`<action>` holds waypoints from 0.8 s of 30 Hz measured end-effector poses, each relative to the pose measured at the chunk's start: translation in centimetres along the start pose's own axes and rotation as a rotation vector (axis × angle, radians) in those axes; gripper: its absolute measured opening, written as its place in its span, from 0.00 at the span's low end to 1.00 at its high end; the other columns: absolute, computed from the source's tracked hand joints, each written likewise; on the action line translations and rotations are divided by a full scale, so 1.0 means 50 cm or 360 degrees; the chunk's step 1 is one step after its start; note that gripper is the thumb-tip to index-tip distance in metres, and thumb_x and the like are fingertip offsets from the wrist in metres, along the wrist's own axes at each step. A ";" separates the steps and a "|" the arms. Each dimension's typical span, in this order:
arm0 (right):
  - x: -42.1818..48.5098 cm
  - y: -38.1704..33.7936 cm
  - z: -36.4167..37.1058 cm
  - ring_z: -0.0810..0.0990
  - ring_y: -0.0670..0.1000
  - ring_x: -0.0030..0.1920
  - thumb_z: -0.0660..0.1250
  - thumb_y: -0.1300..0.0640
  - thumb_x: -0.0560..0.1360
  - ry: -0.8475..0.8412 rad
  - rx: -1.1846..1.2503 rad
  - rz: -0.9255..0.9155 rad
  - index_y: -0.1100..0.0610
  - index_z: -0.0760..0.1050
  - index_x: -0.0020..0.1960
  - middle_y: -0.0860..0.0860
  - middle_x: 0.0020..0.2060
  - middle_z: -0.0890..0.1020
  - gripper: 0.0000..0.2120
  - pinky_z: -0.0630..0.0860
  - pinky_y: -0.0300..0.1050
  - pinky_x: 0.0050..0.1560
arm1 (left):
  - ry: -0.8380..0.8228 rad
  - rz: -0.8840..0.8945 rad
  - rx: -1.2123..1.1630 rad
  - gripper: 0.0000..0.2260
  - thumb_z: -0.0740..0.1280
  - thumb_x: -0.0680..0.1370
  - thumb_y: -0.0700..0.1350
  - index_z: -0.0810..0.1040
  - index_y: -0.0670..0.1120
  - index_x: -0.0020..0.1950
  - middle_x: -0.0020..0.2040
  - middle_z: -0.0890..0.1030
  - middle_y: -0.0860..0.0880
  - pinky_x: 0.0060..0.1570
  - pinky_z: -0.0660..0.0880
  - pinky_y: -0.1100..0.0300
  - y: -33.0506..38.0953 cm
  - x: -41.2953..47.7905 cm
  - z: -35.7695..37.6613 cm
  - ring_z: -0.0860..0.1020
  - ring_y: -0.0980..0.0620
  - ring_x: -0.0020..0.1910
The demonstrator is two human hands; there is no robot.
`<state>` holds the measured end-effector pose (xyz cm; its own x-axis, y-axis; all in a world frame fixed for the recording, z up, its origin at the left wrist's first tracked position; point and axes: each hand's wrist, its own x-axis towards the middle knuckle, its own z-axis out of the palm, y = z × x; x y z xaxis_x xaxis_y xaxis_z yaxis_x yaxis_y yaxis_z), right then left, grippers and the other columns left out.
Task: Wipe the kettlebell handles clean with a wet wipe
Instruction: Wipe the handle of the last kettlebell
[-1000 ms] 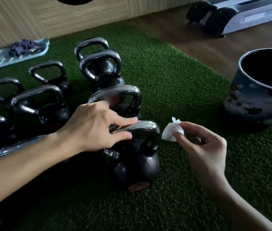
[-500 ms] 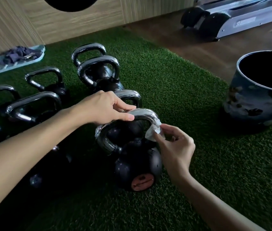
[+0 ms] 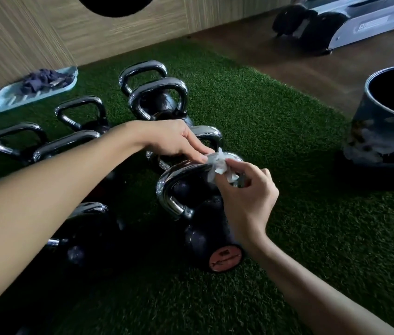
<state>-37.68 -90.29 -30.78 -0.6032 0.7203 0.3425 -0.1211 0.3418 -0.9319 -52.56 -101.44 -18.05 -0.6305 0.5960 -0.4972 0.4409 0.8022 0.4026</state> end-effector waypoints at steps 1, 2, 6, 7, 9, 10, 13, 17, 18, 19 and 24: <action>-0.012 -0.006 0.010 0.75 0.43 0.40 0.80 0.55 0.67 -0.0008 0.0025 -0.0024 0.48 0.87 0.48 0.33 0.35 0.79 0.11 0.73 0.37 0.44 | 0.0007 -0.0005 -0.0023 0.12 0.75 0.73 0.54 0.85 0.64 0.56 0.57 0.82 0.66 0.75 0.62 0.57 -0.004 0.005 -0.001 0.75 0.63 0.64; -0.026 -0.012 0.020 0.77 0.43 0.41 0.81 0.55 0.67 -0.0022 0.0055 -0.0040 0.48 0.87 0.48 0.32 0.37 0.80 0.11 0.75 0.39 0.45 | -0.0002 -0.0006 -0.0035 0.12 0.76 0.73 0.54 0.85 0.63 0.55 0.57 0.83 0.65 0.75 0.63 0.57 -0.006 0.008 -0.001 0.76 0.63 0.63; -0.048 -0.021 0.035 0.81 0.46 0.44 0.81 0.55 0.66 -0.0040 0.0120 0.0088 0.46 0.87 0.49 0.31 0.39 0.81 0.13 0.78 0.39 0.48 | -0.0001 0.0000 -0.0059 0.14 0.77 0.70 0.58 0.85 0.63 0.55 0.56 0.84 0.60 0.74 0.65 0.56 -0.009 0.013 -0.001 0.79 0.57 0.61; -0.047 -0.019 0.034 0.81 0.46 0.43 0.81 0.54 0.65 -0.0023 0.0128 0.0133 0.45 0.87 0.49 0.34 0.39 0.83 0.13 0.79 0.41 0.48 | 0.0009 0.0000 -0.0076 0.13 0.77 0.72 0.57 0.85 0.62 0.56 0.56 0.85 0.60 0.73 0.67 0.58 -0.008 0.011 -0.001 0.79 0.57 0.62; -0.050 -0.021 0.038 0.82 0.44 0.44 0.81 0.52 0.66 0.0014 0.0172 0.0208 0.46 0.87 0.49 0.41 0.40 0.85 0.13 0.79 0.44 0.49 | 0.0010 0.0011 -0.0061 0.13 0.76 0.72 0.57 0.85 0.63 0.56 0.55 0.85 0.59 0.70 0.68 0.60 -0.010 0.009 -0.004 0.80 0.54 0.62; -0.055 -0.025 0.046 0.82 0.44 0.44 0.81 0.52 0.66 0.0029 0.0186 0.0224 0.46 0.87 0.49 0.42 0.40 0.85 0.12 0.79 0.43 0.49 | -0.0009 0.0032 -0.0046 0.13 0.76 0.72 0.58 0.85 0.64 0.56 0.55 0.85 0.59 0.68 0.69 0.61 -0.013 0.009 -0.005 0.71 0.49 0.70; -0.092 -0.044 0.084 0.81 0.42 0.43 0.80 0.51 0.65 -0.0022 0.0145 0.0187 0.47 0.87 0.49 0.43 0.39 0.86 0.12 0.76 0.35 0.50 | -0.0022 0.0109 -0.0083 0.14 0.75 0.73 0.57 0.84 0.61 0.59 0.49 0.86 0.63 0.56 0.70 0.67 -0.019 0.000 -0.002 0.81 0.63 0.51; -0.136 -0.043 0.100 0.78 0.40 0.43 0.80 0.54 0.65 -0.0165 0.0096 0.0177 0.46 0.87 0.50 0.45 0.40 0.85 0.14 0.71 0.30 0.46 | 0.0040 0.0263 -0.0061 0.16 0.75 0.75 0.55 0.83 0.61 0.63 0.44 0.85 0.61 0.45 0.69 0.75 -0.034 -0.005 0.009 0.78 0.70 0.41; -0.136 -0.040 0.097 0.79 0.40 0.43 0.80 0.53 0.65 -0.0175 0.0102 0.0209 0.46 0.87 0.50 0.45 0.41 0.85 0.14 0.73 0.31 0.47 | 0.0053 0.0285 -0.0074 0.16 0.75 0.75 0.55 0.82 0.60 0.63 0.43 0.85 0.60 0.42 0.69 0.77 -0.038 -0.006 0.011 0.78 0.71 0.39; -0.132 -0.037 0.095 0.80 0.40 0.43 0.80 0.52 0.65 -0.0171 0.0134 0.0246 0.45 0.87 0.50 0.46 0.42 0.86 0.13 0.75 0.34 0.50 | 0.0068 0.0304 -0.0091 0.17 0.75 0.75 0.54 0.82 0.60 0.64 0.43 0.84 0.60 0.40 0.68 0.79 -0.041 -0.007 0.012 0.77 0.71 0.37; -0.134 -0.046 0.108 0.80 0.42 0.40 0.80 0.52 0.66 -0.0137 0.0178 0.0169 0.47 0.87 0.49 0.43 0.38 0.85 0.12 0.74 0.32 0.46 | 0.0105 0.0381 -0.0095 0.16 0.75 0.76 0.52 0.83 0.57 0.63 0.41 0.83 0.58 0.33 0.66 0.78 -0.044 -0.006 0.010 0.75 0.69 0.30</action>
<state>-37.62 -99.18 -31.58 -0.6817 0.6929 0.2347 -0.1375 0.1938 -0.9714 -53.02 -103.36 -19.20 -0.5539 0.7636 -0.3319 0.5453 0.6340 0.5484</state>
